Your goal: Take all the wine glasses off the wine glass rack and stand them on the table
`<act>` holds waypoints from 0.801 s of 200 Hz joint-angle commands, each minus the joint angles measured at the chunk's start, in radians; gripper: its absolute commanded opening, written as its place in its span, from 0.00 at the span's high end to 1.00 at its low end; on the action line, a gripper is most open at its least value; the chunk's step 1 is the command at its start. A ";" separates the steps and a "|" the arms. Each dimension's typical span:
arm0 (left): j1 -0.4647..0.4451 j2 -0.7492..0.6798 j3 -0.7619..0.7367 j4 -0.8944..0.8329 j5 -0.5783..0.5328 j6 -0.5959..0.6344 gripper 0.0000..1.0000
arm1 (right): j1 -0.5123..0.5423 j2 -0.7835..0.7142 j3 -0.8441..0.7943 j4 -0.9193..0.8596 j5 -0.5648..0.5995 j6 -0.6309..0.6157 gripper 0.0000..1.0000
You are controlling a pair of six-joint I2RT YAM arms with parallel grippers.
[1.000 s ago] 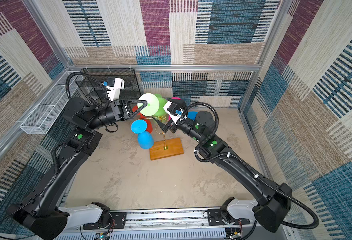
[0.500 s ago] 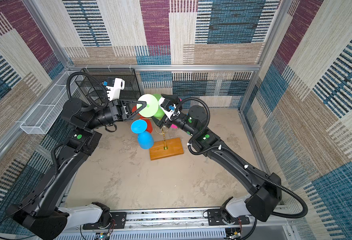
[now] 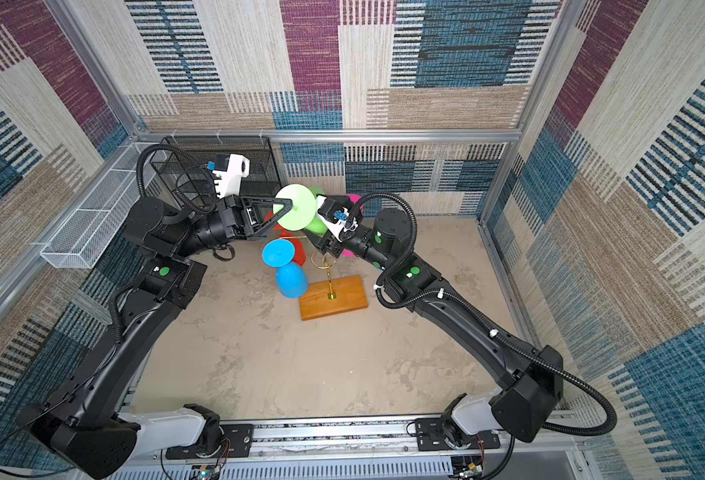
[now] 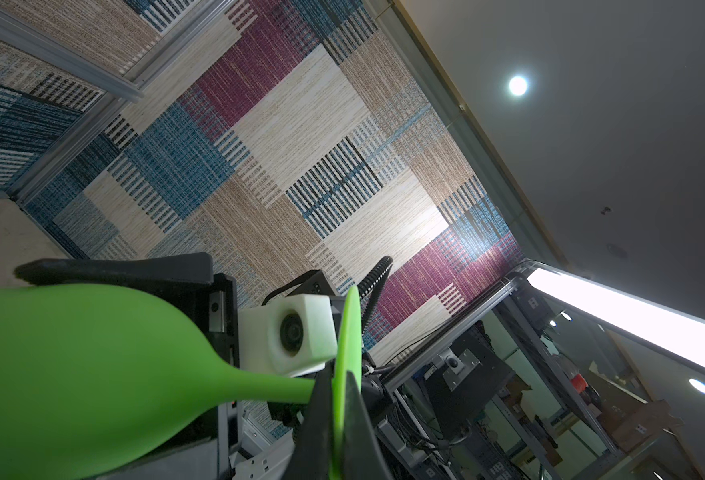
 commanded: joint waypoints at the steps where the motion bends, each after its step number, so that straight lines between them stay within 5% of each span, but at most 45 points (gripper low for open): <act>1: 0.006 0.003 -0.006 0.072 0.003 0.000 0.88 | 0.001 -0.023 0.004 -0.016 -0.010 0.035 0.30; 71: 0.010 -0.005 -0.020 0.191 -0.061 0.038 0.68 | 0.001 -0.064 0.041 -0.163 0.017 0.086 0.44; 132: 0.009 -0.144 -0.206 0.062 -0.453 0.750 0.56 | 0.001 -0.090 0.255 -0.583 0.106 0.226 0.54; 160: 0.002 -0.107 -0.232 0.125 -0.428 1.051 0.53 | 0.001 -0.106 0.337 -0.765 0.118 0.301 0.58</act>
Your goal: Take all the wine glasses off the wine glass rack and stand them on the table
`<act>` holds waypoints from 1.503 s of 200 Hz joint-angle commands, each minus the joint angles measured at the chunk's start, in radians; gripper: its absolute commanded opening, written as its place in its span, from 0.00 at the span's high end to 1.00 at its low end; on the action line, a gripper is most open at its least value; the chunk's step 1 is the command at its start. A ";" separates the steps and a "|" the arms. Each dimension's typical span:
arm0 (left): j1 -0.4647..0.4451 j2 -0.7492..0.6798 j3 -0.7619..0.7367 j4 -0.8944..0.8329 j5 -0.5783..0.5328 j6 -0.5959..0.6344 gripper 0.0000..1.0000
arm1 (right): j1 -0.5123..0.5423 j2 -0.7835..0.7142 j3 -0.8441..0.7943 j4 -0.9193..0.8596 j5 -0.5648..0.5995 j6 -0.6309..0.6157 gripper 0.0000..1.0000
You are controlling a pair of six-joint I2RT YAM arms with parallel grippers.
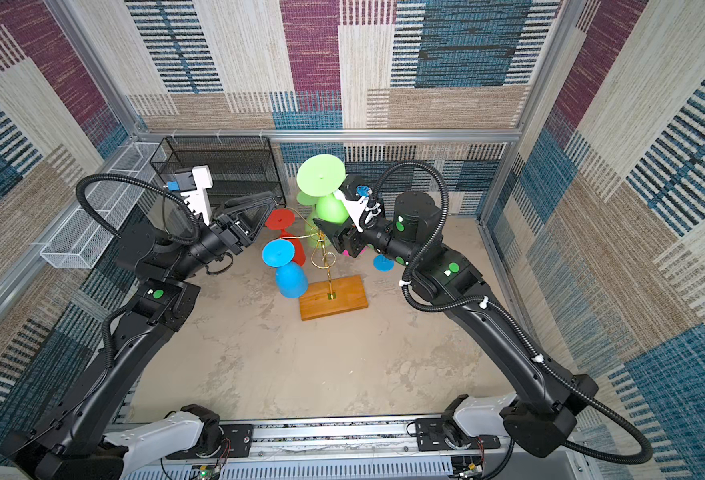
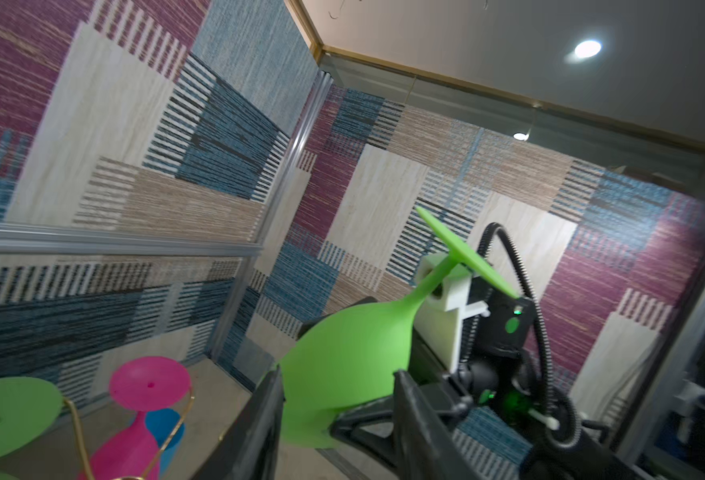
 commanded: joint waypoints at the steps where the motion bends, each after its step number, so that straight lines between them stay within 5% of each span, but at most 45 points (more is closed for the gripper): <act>1: -0.006 0.026 -0.013 0.061 -0.060 0.393 0.53 | 0.000 -0.015 0.054 -0.210 0.028 0.096 0.58; 57: -0.018 0.109 -0.037 0.240 0.091 0.912 0.50 | 0.000 0.011 0.143 -0.457 -0.026 0.201 0.64; 91: -0.020 0.145 -0.014 0.256 0.108 1.079 0.51 | 0.000 0.022 0.131 -0.481 -0.075 0.221 0.67; 196: -0.022 0.209 0.049 0.325 0.307 1.110 0.54 | 0.000 0.073 0.123 -0.480 -0.151 0.236 0.68; 300: -0.024 0.240 0.078 0.339 0.339 1.103 0.66 | 0.009 0.098 0.111 -0.485 -0.196 0.238 0.69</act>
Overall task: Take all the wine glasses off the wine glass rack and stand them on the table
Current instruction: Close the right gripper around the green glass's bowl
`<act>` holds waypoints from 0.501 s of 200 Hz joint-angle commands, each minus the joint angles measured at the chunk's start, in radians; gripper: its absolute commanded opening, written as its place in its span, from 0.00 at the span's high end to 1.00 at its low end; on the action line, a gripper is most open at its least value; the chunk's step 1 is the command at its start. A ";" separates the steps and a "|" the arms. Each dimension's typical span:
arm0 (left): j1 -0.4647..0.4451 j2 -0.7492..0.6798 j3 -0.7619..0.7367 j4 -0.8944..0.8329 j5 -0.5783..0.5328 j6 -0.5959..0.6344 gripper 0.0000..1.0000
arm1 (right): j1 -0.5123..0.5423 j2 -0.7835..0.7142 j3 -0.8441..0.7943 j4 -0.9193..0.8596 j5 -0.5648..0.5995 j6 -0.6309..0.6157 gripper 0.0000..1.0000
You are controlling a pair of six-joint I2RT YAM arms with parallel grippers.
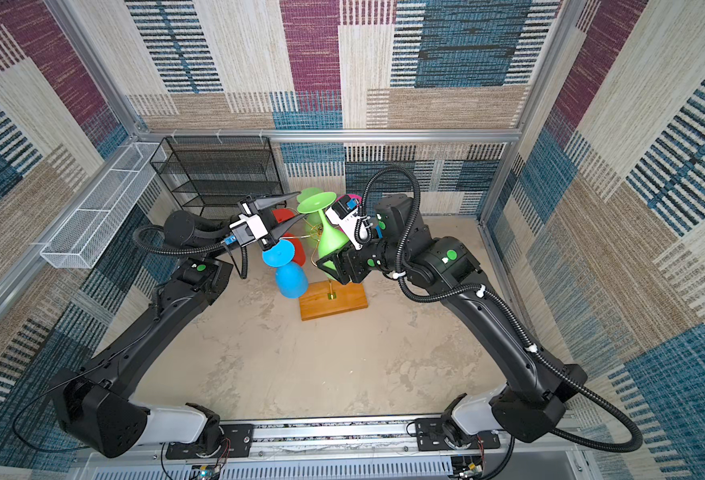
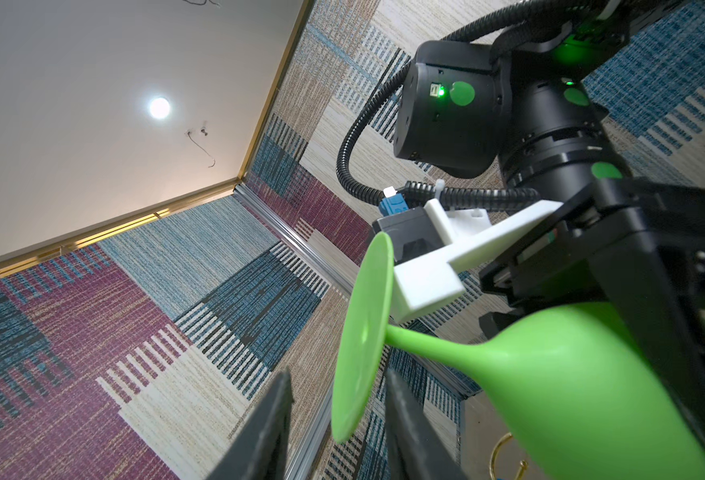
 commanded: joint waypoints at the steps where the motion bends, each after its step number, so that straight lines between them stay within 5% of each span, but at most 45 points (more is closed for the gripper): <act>1: 0.000 0.007 0.009 0.033 0.030 0.006 0.66 | 0.004 0.002 -0.006 0.016 -0.021 0.016 0.69; 100: -0.002 0.001 -0.021 0.050 0.040 0.039 0.94 | 0.008 0.019 -0.001 0.015 -0.033 0.030 0.63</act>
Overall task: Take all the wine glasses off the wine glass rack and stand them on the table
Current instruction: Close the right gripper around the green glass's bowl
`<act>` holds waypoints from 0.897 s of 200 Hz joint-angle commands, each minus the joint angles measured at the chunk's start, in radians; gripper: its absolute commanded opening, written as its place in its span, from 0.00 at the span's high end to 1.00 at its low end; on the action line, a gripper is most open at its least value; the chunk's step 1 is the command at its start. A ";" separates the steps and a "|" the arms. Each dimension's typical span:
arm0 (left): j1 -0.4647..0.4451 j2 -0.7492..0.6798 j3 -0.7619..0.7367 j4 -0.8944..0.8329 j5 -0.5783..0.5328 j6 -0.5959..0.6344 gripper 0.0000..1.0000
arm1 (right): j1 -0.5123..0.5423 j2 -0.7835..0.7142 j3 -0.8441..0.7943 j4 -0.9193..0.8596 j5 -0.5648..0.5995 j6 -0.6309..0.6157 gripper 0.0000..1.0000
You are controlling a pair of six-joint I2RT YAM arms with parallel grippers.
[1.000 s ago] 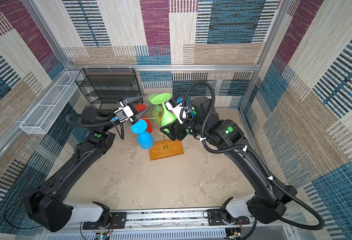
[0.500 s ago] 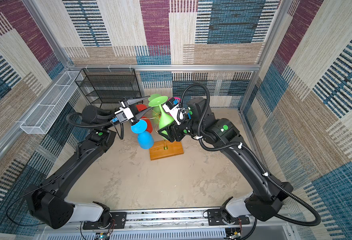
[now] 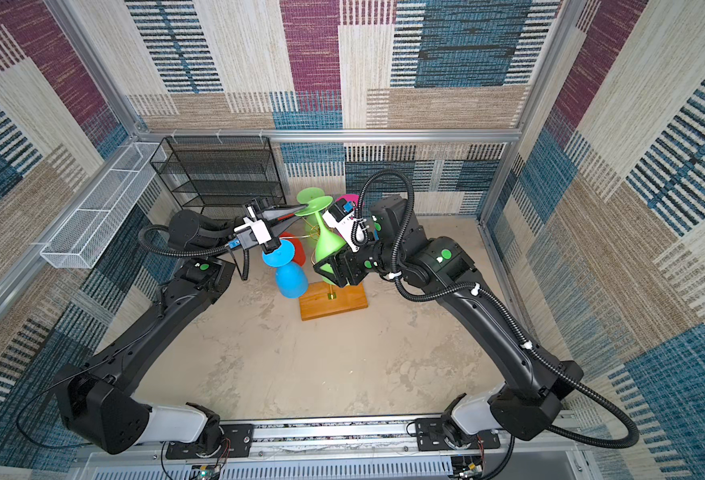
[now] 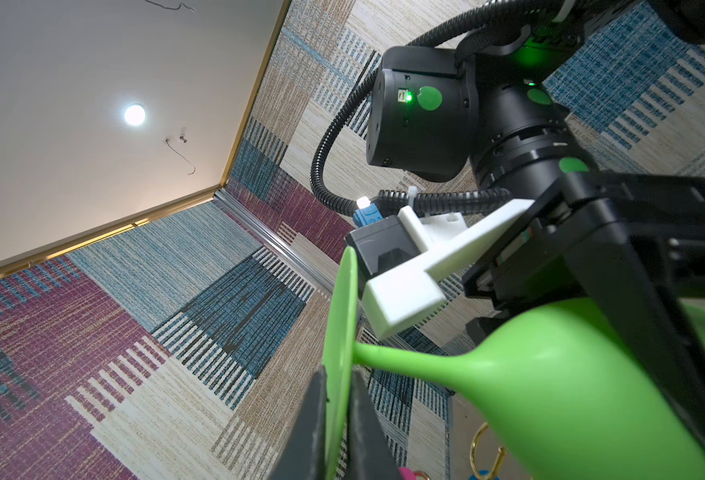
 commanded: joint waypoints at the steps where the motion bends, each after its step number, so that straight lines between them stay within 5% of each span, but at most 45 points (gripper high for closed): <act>1: -0.001 -0.010 -0.007 0.050 -0.015 0.005 0.95 | 0.003 0.007 0.006 0.021 -0.001 0.004 0.62; 27: -0.002 -0.013 -0.019 0.076 -0.052 0.004 1.00 | 0.003 -0.002 0.004 0.042 -0.015 0.012 0.46; 53: 0.000 -0.023 -0.035 0.095 -0.085 -0.003 1.00 | 0.003 -0.029 -0.012 0.089 -0.014 0.026 0.13; 76: 0.000 -0.037 -0.059 0.114 -0.131 -0.058 1.00 | -0.001 -0.060 -0.021 0.143 -0.002 0.042 0.00; 137: 0.002 -0.174 -0.109 -0.149 -0.427 -0.392 1.00 | -0.068 -0.262 -0.155 0.419 0.080 0.127 0.00; 179: 0.001 -0.268 -0.171 -0.319 -0.579 -0.604 1.00 | -0.101 -0.412 -0.294 0.553 0.155 0.184 0.19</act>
